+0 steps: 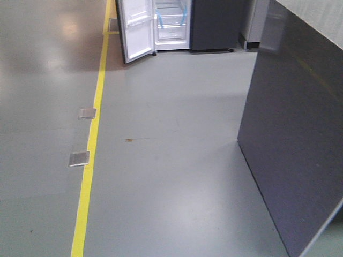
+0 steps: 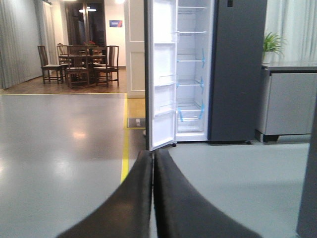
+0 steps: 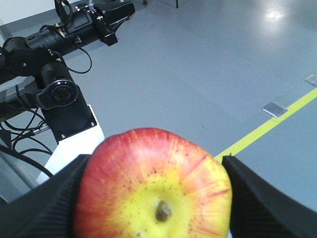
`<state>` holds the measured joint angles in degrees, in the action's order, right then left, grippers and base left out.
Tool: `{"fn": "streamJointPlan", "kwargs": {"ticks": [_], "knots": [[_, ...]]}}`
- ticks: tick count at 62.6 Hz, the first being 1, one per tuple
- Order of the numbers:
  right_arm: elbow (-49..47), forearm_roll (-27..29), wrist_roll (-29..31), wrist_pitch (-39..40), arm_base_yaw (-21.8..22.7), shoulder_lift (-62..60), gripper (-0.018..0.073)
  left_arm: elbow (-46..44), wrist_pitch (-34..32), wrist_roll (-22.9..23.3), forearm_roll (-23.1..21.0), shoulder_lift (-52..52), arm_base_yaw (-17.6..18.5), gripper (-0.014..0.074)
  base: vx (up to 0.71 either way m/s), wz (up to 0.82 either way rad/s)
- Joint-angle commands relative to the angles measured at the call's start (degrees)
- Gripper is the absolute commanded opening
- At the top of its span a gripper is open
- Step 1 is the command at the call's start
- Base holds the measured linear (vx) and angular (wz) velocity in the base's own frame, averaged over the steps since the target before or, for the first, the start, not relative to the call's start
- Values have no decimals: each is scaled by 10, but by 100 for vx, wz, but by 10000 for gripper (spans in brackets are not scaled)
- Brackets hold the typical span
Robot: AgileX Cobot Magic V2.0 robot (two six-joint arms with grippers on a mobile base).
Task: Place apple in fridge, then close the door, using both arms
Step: 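Drive toward the open refrigerator carrying the apple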
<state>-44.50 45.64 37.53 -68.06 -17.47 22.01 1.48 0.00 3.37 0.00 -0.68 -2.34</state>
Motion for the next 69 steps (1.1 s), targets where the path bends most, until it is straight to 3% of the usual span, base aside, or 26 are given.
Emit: {"fn": "streamJointPlan", "kwargs": {"ticks": [1,69], "knots": [[-17,29,3,29,1,6,419,12,-44,5,-7,-9,1,-6,25,23],[-17,29,3,29,1,6,419,12,-44,5,-7,-9,1,-6,27,10]]}}
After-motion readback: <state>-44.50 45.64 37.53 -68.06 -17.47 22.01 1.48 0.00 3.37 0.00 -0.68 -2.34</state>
